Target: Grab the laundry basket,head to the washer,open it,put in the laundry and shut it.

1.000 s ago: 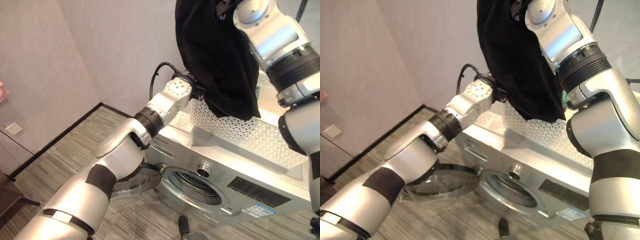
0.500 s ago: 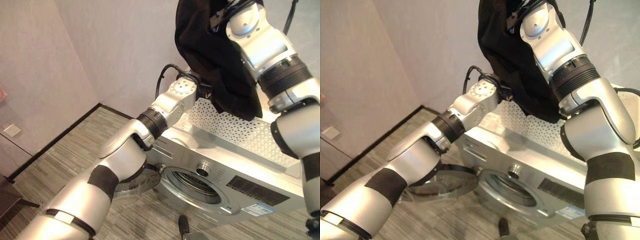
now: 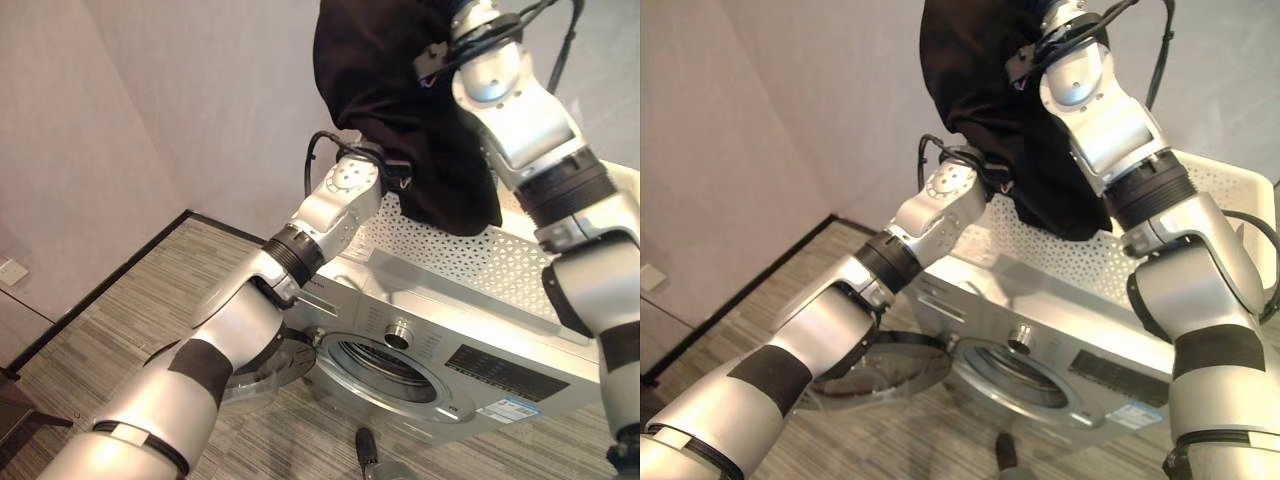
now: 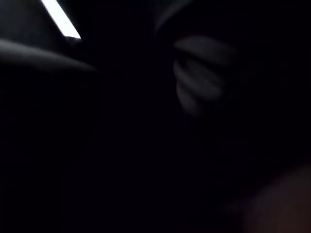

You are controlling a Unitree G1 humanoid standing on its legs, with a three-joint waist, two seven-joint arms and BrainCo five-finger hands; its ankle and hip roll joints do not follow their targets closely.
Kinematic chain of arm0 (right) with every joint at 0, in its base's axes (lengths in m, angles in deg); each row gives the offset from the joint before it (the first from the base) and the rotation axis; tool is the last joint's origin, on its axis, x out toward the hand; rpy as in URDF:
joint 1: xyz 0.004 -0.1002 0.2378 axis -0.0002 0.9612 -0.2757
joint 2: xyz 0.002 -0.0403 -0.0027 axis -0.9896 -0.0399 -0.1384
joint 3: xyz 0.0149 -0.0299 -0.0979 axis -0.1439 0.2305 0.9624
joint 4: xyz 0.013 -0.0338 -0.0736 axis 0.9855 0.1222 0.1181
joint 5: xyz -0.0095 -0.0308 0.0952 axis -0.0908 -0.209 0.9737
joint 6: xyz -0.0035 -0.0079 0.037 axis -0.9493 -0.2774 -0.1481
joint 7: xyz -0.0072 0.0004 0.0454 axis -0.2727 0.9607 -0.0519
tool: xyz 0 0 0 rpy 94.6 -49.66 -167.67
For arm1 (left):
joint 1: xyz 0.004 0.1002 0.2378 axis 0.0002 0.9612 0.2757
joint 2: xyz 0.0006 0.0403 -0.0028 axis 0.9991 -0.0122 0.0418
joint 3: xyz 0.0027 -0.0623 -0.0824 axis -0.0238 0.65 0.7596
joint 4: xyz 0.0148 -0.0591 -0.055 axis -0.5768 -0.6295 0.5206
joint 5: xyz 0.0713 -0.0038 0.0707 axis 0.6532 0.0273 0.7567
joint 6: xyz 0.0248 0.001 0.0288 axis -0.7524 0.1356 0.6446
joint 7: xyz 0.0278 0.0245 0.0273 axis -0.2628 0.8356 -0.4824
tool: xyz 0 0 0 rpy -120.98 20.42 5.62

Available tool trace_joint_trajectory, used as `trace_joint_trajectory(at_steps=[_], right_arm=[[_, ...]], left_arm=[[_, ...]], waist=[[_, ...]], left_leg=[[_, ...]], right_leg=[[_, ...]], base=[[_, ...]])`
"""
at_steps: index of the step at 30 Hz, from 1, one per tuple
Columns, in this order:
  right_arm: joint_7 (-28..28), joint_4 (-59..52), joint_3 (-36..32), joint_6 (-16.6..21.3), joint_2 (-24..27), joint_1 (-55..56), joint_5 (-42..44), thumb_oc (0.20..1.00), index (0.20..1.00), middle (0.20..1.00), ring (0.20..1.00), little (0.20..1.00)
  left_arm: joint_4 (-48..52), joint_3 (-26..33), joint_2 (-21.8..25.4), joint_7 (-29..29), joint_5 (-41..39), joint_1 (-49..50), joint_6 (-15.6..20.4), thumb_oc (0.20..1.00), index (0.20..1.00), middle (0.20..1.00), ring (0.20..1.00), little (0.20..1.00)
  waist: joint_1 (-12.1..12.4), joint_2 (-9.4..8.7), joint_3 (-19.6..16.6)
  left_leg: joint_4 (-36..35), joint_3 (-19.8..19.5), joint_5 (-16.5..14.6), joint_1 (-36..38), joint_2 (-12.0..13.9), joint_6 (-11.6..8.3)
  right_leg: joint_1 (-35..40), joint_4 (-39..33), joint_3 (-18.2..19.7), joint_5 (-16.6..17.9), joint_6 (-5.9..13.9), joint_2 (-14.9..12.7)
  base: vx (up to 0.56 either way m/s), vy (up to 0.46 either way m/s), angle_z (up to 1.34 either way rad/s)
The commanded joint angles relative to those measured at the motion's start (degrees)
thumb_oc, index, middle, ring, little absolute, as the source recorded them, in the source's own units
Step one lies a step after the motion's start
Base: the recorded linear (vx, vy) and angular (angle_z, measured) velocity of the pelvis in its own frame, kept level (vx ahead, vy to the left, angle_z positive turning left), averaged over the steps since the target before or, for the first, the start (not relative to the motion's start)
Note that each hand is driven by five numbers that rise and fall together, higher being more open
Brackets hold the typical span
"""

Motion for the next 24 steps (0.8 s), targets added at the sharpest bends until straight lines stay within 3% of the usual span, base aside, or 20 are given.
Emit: trace_joint_trajectory(at_steps=[1, 14, 21, 24], right_arm=[[-1.9, 1.2, -3.4, 3.4, 4.5, -1.3, -2.4, 1.0, 1.0, 1.0, 1.0, 1.0], [-7.9, -7.0, -16.6, 2.7, 16.4, 11.9, -14.4, 1.0, 1.0, 1.0, 1.0, 1.0], [-10.3, -8.7, -22.5, -1.6, 23.7, 19.1, -26.0, 1.0, 1.0, 1.0, 1.0, 1.0], [-11.7, -10.2, -29.4, -4.1, 27.6, 27.4, -31.7, 1.0, 1.0, 1.0, 1.0, 1.0]], left_arm=[[3.4, 2.3, 5.0, 0.7, 4.1, -4.1, 6.6, 0.2, 0.2, 0.2, 0.2, 0.2], [12.9, 7.9, 10.6, 3.6, 7.9, -1.6, 9.7, 0.2, 0.2, 0.2, 0.2, 0.2], [17.3, 11.1, 13.4, 5.0, 11.0, 0.1, 10.4, 0.2, 0.2, 0.2, 0.2, 0.2], [21.6, 14.2, 16.3, 5.9, 12.6, 2.0, 11.0, 0.2, 0.2, 0.2, 0.2, 0.2]], waist=[[0.4, -1.23, -1.5], [-0.2, -0.87, -1.8], [-0.4, -0.86, -2.0], [-0.6, -0.51, -2.1]], left_leg=[[0.3, 4.0, -2.1, 1.9, 2.1, 0.35], [0.3, 4.4, -2.5, 2.3, 1.7, 0.85], [0.3, 4.6, -2.9, 2.6, 1.7, 1.05], [0.3, 4.6, -3.0, 2.5, 1.7, 1.22]], right_leg=[[3.1, 4.3, 5.7, -9.2, 6.2, -6.6], [2.6, 4.7, 6.3, -8.9, 6.35, -6.7], [2.7, 4.7, 6.3, -8.9, 6.42, -6.7], [2.6, 4.7, 6.3, -8.9, 6.47, -6.7]], base=[[0.01, 0.009, -0.11], [0.0, 0.006, -0.04], [-0.01, -0.002, -0.01], [0.0, 0.0, 0.0]])
